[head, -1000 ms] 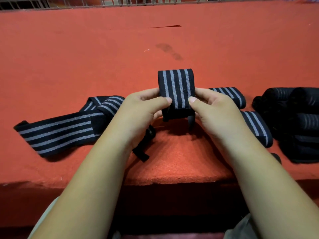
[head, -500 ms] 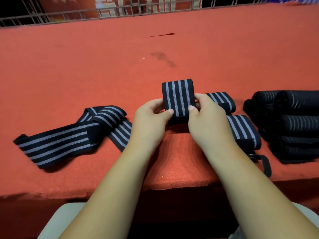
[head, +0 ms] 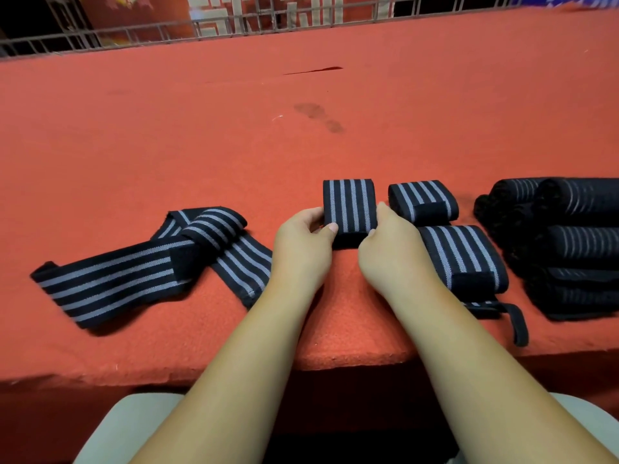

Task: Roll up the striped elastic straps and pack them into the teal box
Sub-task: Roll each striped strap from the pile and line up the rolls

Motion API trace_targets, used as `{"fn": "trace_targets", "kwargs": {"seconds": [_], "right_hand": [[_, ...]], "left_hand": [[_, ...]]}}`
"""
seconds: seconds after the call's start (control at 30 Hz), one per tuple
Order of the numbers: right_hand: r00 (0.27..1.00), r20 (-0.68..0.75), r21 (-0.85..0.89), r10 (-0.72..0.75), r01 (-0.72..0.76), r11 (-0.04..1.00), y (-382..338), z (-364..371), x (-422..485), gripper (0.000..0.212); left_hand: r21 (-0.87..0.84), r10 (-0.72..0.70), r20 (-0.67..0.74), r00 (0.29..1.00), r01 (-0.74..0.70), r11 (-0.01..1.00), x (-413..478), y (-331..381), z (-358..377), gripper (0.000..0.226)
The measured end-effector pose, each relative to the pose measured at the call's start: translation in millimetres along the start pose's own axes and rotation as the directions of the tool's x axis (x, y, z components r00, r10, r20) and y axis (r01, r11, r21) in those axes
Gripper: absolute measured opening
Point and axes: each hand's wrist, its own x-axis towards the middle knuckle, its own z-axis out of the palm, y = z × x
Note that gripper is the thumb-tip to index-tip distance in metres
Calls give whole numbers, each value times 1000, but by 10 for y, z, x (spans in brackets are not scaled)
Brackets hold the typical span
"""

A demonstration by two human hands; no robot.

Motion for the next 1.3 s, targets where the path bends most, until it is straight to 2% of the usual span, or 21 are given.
{"fn": "trace_targets", "kwargs": {"seconds": [0.13,0.27,0.43,0.6,0.73,0.83,0.9,0.97,1.03,1.13,1.2,1.3], "right_hand": [[1000,1,21,0,0,1000,-13,38,41,35],[1000,-27,58,3,-2,998,-43,30,55,18],[1000,-16,68,10,-9,998,-76,-39,29,18],[1000,-25,121,-12,15,993,-147,-197,-12,49],[997,-77,164,-32,44,985,-172,-294,-49,50],[995,-88,198,-43,60,978,-203,-295,-117,42],[996,-58,193,-63,73,979,-248,-271,-171,36],[996,-19,201,-83,85,976,-311,-241,-233,32],[995,1,227,-100,97,969,-391,-199,-280,30],[992,11,264,-127,120,957,-494,-91,-308,29],[988,31,283,-151,136,949,-560,0,-330,28],[978,82,255,-190,164,953,-658,144,-381,25]], "left_hand": [[-26,-45,4,999,45,999,35,-2,29,38],[21,-47,33,998,46,999,40,-3,66,47],[37,-56,40,998,55,998,11,24,42,58],[-1,-61,60,996,62,998,-80,118,-55,56],[-52,-86,33,996,87,995,-201,215,-241,45],[-65,-108,48,993,111,992,-291,289,-475,42],[34,-63,36,997,61,998,-363,338,-672,38],[242,21,20,1000,-25,970,-435,364,-885,36],[409,89,-17,996,-75,910,-483,359,-1101,38],[657,190,-103,976,-77,750,-459,251,-1428,48],[737,176,-133,975,-21,675,-421,164,-1625,54],[766,119,-129,985,23,643,-389,43,-1794,60]]}}
